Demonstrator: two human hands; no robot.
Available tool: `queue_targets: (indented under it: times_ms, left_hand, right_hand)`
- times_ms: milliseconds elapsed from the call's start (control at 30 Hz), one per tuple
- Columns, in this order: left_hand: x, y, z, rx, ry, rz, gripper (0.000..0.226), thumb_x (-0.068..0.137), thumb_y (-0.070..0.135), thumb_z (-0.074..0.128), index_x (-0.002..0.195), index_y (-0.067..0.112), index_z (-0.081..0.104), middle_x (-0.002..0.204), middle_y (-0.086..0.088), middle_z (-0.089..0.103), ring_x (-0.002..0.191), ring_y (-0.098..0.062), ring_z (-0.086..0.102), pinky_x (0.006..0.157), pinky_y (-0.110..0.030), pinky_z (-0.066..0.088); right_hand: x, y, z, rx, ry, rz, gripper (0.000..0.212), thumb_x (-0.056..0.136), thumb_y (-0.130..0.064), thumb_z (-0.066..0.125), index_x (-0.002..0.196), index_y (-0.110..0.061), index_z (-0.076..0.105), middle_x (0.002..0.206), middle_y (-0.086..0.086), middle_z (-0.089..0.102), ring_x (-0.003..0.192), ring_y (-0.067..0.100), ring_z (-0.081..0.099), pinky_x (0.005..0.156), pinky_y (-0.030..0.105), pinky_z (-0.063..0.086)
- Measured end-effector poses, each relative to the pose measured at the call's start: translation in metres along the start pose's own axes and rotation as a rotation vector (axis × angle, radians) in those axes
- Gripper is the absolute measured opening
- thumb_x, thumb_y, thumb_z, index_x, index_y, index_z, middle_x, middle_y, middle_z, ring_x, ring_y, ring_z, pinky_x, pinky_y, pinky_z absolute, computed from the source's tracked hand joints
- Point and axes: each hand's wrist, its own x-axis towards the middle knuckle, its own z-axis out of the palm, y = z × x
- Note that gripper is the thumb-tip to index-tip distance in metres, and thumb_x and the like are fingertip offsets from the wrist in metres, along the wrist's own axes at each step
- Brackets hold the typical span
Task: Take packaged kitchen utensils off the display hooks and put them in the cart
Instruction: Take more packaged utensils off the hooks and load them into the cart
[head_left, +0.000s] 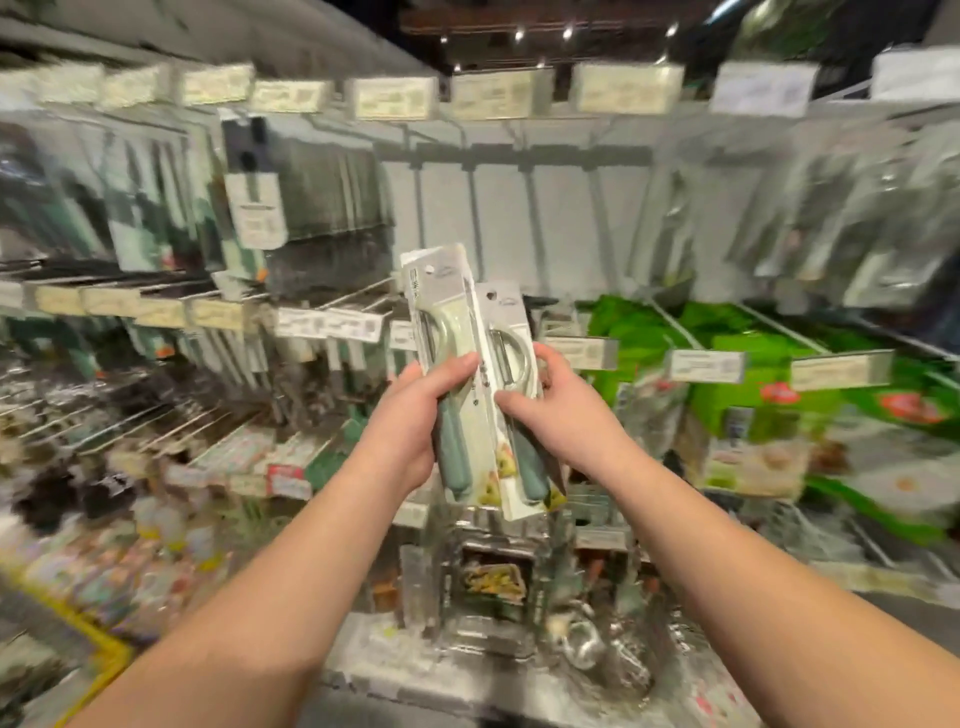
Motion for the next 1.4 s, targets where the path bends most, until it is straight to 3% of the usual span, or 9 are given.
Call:
queue_targets:
  times_ms: [167,333,467,700,867,1067,1200,1267,1400]
  left_hand:
    - [0.020,-0.018,0.084,0.000,-0.105,0.029,0.035,0.088,0.014,0.071,0.122,0.011,0.064,0.105,-0.012,0.076,0.091,-0.027,0.075,0.076,-0.041,0.061]
    - [0.034,-0.031,0.149,0.038,-0.170,0.036,0.039,0.089,0.014,0.070,0.126,0.007,0.062,0.106,-0.014,0.076,0.090,-0.028,0.075,0.072,-0.041,0.062]
    - [0.039,-0.034,0.180,0.043,-0.187,0.044,0.038,0.090,0.012,0.069,0.127,0.009,0.060,0.110,-0.014,0.075,0.096,-0.028,0.074,0.078,-0.043,0.062]
    - [0.056,-0.023,0.201,0.065,-0.155,0.061,0.046,0.088,0.018,0.073,0.129,0.009,0.057,0.099,-0.004,0.078,0.086,-0.019,0.076,0.064,-0.031,0.061]
    - [0.073,-0.013,0.191,0.025,-0.128,0.068,0.050,0.086,0.023,0.073,0.131,0.010,0.055,0.089,0.001,0.077,0.080,-0.015,0.075,0.074,-0.038,0.059]
    - [0.090,-0.008,0.189,0.005,-0.145,0.033,0.051,0.084,0.024,0.075,0.130,0.010,0.056,0.090,0.001,0.076,0.080,-0.016,0.074,0.074,-0.037,0.057]
    - [0.100,-0.006,0.188,-0.023,-0.162,0.009,0.048,0.087,0.020,0.073,0.130,0.007,0.055,0.087,0.000,0.076,0.076,-0.016,0.074,0.068,-0.033,0.059]
    - [0.104,-0.005,0.187,-0.019,-0.170,0.002,0.050,0.086,0.021,0.075,0.130,0.007,0.055,0.088,-0.001,0.076,0.077,-0.017,0.074,0.073,-0.036,0.058]
    - [0.113,-0.004,0.186,-0.025,-0.194,-0.013,0.051,0.086,0.020,0.074,0.132,0.007,0.056,0.086,0.000,0.076,0.075,-0.016,0.074,0.073,-0.036,0.057]
  right_hand:
    - [-0.003,0.023,-0.083,-0.124,0.099,-0.010,0.070,0.089,-0.037,0.069,0.149,-0.028,0.033,0.113,-0.018,0.058,0.104,0.007,0.059,0.071,0.019,0.041]
    - [0.001,0.051,-0.142,-0.189,0.197,0.067,0.063,0.087,-0.044,0.068,0.139,-0.022,0.043,0.112,-0.011,0.064,0.105,0.015,0.063,0.076,0.029,0.044]
    - [0.009,0.062,-0.169,-0.215,0.252,0.050,0.050,0.083,-0.045,0.071,0.126,-0.026,0.053,0.118,-0.009,0.065,0.104,0.012,0.063,0.080,0.031,0.049]
    - [0.027,0.070,-0.197,-0.195,0.339,0.021,0.030,0.082,-0.038,0.071,0.107,-0.033,0.055,0.104,-0.012,0.067,0.094,0.011,0.065,0.074,0.032,0.050]
    - [0.046,0.066,-0.212,-0.206,0.443,0.011,0.026,0.084,-0.037,0.069,0.105,-0.031,0.053,0.103,-0.009,0.066,0.090,0.013,0.064,0.074,0.033,0.051]
    - [0.082,0.046,-0.215,-0.212,0.518,-0.050,0.037,0.087,-0.039,0.068,0.119,-0.023,0.057,0.112,-0.007,0.063,0.092,0.013,0.062,0.072,0.031,0.046]
    - [0.101,0.040,-0.214,-0.222,0.565,-0.061,0.058,0.089,-0.041,0.067,0.139,-0.016,0.050,0.129,-0.004,0.058,0.106,0.012,0.056,0.083,0.029,0.043]
    - [0.108,0.041,-0.212,-0.229,0.582,-0.065,0.063,0.088,-0.043,0.067,0.142,-0.016,0.049,0.136,-0.001,0.058,0.115,0.015,0.058,0.085,0.030,0.045]
    - [0.118,0.039,-0.213,-0.238,0.611,-0.074,0.062,0.088,-0.044,0.066,0.141,-0.017,0.049,0.136,-0.002,0.057,0.115,0.015,0.057,0.082,0.030,0.042]
